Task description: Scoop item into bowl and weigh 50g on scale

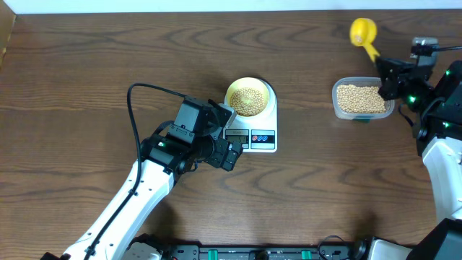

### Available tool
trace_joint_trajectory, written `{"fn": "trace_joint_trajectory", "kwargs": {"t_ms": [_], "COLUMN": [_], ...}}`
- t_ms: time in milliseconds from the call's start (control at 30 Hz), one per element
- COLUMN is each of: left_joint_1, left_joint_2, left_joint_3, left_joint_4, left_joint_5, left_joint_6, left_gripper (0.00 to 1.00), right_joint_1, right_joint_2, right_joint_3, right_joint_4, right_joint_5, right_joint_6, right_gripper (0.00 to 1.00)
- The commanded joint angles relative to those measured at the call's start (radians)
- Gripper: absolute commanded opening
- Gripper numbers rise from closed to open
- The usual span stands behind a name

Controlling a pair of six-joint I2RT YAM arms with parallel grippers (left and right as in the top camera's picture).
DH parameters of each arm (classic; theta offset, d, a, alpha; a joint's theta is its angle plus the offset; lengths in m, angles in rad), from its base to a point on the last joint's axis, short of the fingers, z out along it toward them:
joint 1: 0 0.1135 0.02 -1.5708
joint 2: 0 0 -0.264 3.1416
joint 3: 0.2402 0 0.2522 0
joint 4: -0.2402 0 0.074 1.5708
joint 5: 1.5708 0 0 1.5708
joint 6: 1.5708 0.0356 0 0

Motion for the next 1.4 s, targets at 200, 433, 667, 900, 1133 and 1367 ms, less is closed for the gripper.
{"fn": "trace_joint_trajectory", "kwargs": {"t_ms": [200,433,667,900,1133,1367], "left_joint_1": [-0.001,-0.001,-0.001,-0.001,-0.001,-0.001], "left_joint_2": [0.006,0.006,0.006,0.006,0.006,0.006], "left_joint_3": [0.015,0.015,0.015,0.015,0.015,0.015], "left_joint_4": [-0.003,-0.003,-0.003,-0.003,-0.003,-0.003], "left_joint_5": [0.008,0.008,0.008,0.008,0.008,0.008], "left_joint_6": [0.009,0.009,0.010,0.010,0.010,0.010], "left_gripper": [0.98,0.98,0.98,0.98,0.98,0.98], "right_joint_1": [-0.003,0.000,0.016,0.021,0.056,0.109], "right_joint_2": [-0.010,-0.010,-0.010,-0.040,-0.151,-0.181], "right_joint_3": [0.006,0.006,0.006,0.006,0.006,0.006], "right_joint_4": [0.008,-0.013,-0.229,-0.318,-0.441,-0.561], "right_joint_5": [0.303,0.251,0.173,0.193,0.362,0.388], "right_joint_6": [0.249,0.339,0.041,-0.104,-0.274,-0.444], "right_gripper": [0.01,0.01,0.01,0.01,0.01,0.01]}}
